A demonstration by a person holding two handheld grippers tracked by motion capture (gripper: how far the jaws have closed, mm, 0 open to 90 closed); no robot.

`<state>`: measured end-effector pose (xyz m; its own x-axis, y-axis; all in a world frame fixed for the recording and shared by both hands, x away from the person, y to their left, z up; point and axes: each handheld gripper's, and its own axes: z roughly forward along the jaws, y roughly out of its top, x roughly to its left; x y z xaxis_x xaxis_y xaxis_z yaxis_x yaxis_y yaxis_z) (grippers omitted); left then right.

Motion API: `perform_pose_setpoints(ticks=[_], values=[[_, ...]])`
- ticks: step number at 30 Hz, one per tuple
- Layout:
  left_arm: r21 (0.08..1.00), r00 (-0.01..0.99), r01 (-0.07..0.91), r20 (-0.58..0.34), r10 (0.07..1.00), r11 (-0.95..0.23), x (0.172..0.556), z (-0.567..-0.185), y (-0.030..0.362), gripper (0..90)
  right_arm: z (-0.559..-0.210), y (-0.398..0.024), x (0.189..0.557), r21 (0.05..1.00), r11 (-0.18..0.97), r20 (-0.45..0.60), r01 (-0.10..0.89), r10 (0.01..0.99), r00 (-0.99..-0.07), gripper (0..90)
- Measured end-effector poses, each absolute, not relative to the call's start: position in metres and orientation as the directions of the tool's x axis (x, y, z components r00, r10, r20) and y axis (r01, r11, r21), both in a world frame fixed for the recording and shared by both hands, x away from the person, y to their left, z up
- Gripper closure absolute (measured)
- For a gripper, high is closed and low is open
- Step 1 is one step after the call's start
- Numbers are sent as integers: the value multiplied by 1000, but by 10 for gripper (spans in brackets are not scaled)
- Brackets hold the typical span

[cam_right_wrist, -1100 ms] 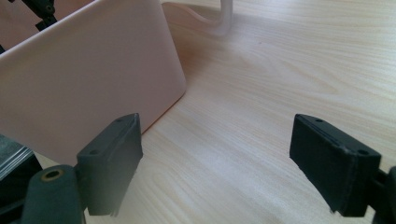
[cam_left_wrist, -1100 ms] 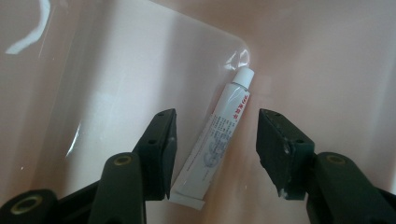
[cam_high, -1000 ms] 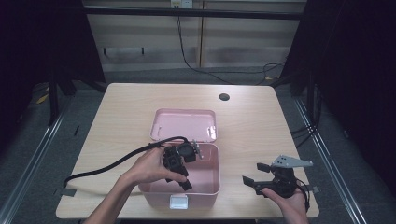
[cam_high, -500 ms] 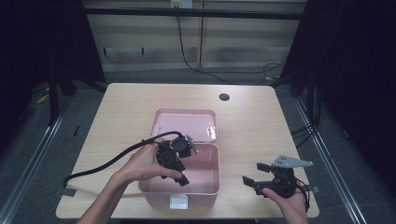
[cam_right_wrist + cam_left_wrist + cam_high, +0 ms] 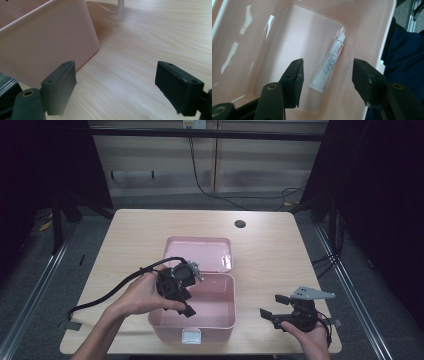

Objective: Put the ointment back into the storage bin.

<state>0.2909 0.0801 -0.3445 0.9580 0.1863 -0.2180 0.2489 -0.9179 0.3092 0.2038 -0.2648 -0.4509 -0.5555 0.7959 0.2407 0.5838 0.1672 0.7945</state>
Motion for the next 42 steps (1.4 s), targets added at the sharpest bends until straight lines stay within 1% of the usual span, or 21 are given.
perform_pose_setpoints(ticks=[5, 9, 14, 20, 24, 27, 31, 32, 34, 36, 38, 40, 42], values=[[324, 956, 264, -214, 201, -909, 292, -339, 89, 414, -451, -265, 204, 795, 168, 240, 583, 796, -556, 168], [347, 947, 300, -223, 233, -889, 294, -336, 102, 405, -451, -265, 204, 795, 168, 239, 583, 796, -556, 168], [382, 951, 293, -214, 225, -876, 294, -326, 112, 393, -451, -265, 204, 794, 170, 238, 584, 796, -556, 167], [392, 950, 303, -199, 242, -869, 295, -318, 126, 362, -451, -265, 204, 794, 167, 240, 585, 797, -554, 168], [388, 944, 321, -202, 260, -864, 293, -319, 135, 337, -451, -264, 204, 794, 170, 239, 583, 795, -558, 168], [396, 942, 327, -203, 266, -858, 293, -320, 146, 335, -451, -265, 204, 794, 168, 240, 585, 797, -554, 168], [422, 931, 360, -215, 294, -832, 292, -316, 161, 328, -451, -265, 204, 792, 164, 243, 587, 798, -551, 168], [421, 937, 347, -203, 286, -838, 293, -314, 165, 327, -452, -265, 204, 794, 167, 240, 584, 797, -554, 167], [434, 931, 363, -208, 301, -825, 292, -313, 171, 333, -451, -265, 204, 793, 165, 242, 587, 799, -551, 168], [432, 936, 350, -198, 292, -831, 292, -313, 177, 331, -451, -265, 204, 792, 164, 243, 588, 799, -550, 168], [448, 928, 373, -202, 315, -813, 290, -316, 182, 330, -451, -265, 204, 792, 163, 243, 588, 799, -550, 168], [449, 929, 368, -205, 307, -814, 291, -319, 188, 328, -451, -265, 204, 793, 163, 243, 587, 799, -550, 167], [449, 924, 383, -205, 324, -807, 290, -324, 193, 326, -451, -265, 204, 792, 163, 243, 588, 799, -549, 167]])
